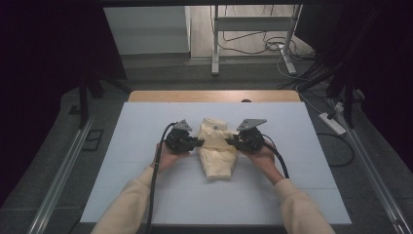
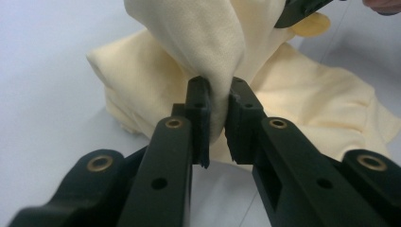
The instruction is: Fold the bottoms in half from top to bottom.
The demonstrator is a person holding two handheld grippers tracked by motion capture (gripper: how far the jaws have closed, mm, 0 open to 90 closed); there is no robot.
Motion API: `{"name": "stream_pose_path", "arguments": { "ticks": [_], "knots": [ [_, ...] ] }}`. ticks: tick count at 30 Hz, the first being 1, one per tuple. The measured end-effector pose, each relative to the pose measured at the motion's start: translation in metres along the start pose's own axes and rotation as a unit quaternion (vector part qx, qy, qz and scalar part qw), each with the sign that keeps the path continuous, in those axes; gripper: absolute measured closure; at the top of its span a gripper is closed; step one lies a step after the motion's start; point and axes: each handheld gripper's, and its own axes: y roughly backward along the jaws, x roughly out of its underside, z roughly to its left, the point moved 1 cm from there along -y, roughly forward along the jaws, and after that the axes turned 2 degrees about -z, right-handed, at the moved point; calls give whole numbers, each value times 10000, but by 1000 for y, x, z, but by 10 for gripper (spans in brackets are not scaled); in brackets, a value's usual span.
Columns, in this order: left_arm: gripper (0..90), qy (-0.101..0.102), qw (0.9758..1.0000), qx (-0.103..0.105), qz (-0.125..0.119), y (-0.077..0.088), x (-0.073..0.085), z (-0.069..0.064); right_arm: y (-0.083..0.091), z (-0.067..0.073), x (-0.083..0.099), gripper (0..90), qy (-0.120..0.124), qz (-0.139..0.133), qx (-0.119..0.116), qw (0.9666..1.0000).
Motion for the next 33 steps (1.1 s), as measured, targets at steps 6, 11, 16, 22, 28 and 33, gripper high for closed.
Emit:
{"name": "stream_pose_path", "arguments": {
  "ticks": [6,11,16,22,28,33],
  "knots": [
    [783,-8,10000,14,39,-1,3,-3,2,4,3,747,50,-24,18,10000],
    [772,-26,10000,32,78,-3,6,-5,4,7,5,746,177,-7,26,9998],
    [777,19,9999,85,64,-5,6,-6,6,3,5,747,169,-7,21,9999],
    [777,-9,9999,81,81,-6,7,-7,7,4,6,747,204,9,8,9998],
    [694,48,9999,120,49,-1,8,-9,8,8,9,739,233,26,2,9997],
    [494,80,9999,19,-97,14,7,-12,13,14,8,606,160,-10,0,9999]
  ]
}}
